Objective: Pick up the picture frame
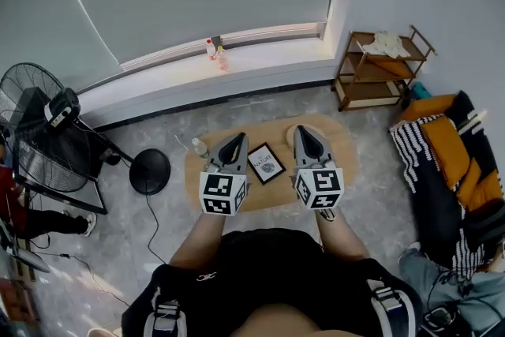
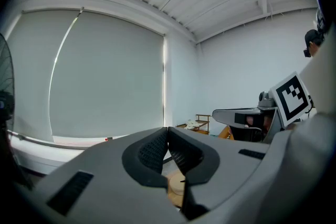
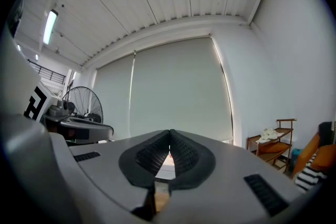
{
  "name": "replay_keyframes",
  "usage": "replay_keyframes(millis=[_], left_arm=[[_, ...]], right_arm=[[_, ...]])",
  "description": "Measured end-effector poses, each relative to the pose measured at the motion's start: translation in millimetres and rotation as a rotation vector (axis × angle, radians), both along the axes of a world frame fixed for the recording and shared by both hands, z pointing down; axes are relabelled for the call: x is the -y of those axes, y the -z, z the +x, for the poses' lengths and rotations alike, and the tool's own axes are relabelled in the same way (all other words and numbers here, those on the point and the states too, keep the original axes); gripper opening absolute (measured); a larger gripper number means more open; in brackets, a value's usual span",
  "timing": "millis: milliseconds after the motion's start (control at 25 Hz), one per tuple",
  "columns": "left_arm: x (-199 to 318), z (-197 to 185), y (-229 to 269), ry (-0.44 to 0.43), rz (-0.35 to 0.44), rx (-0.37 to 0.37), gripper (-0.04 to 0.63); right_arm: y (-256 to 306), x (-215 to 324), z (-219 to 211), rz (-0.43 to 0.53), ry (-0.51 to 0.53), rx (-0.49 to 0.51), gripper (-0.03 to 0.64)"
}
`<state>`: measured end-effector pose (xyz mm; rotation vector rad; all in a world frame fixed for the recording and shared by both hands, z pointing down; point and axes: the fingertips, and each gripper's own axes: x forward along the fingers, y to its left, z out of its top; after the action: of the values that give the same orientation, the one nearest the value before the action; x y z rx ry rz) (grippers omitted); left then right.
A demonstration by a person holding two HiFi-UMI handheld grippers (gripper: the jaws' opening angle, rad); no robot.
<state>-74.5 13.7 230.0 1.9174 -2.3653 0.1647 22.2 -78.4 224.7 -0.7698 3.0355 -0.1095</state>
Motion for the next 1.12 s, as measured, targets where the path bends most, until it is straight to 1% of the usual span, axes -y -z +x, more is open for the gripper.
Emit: replay_keyframes(millis=[120, 360, 520, 760, 880, 1000, 1120], left_arm=[[14, -2, -6, 0.002, -0.023, -0.012, 0.021], [31, -30, -42, 0.009, -0.092, -0.073, 0.021], [59, -36, -60, -0.014, -0.133, -0.092, 0.021], [77, -78, -75, -0.084, -0.167, -0.088, 0.021], [91, -100, -82, -0.108, -0.203, -0.082, 0.021], [95, -129, -96, -0.137, -0.236, -0.085, 0.021], [110, -151, -112, -0.171, -0.279, -0.077, 0.021]], right_arm=[[-12, 15, 0, -0.027, -0.002, -0.021, 0.017], [-38, 32, -11, -0.086, -0.023, -0.067, 0.017], [-61, 63, -2, -0.131, -0.076, -0.11, 0.017], [-91, 73, -21, -0.18, -0.166, -0.156, 0.017], [-99, 84, -25, -0.194, -0.203, -0.187, 0.017], [-108, 87, -36, -0.2, -0.261, -0.203, 0.017], [-126, 94, -37, -0.235, -0.327, -0.222, 0.017]])
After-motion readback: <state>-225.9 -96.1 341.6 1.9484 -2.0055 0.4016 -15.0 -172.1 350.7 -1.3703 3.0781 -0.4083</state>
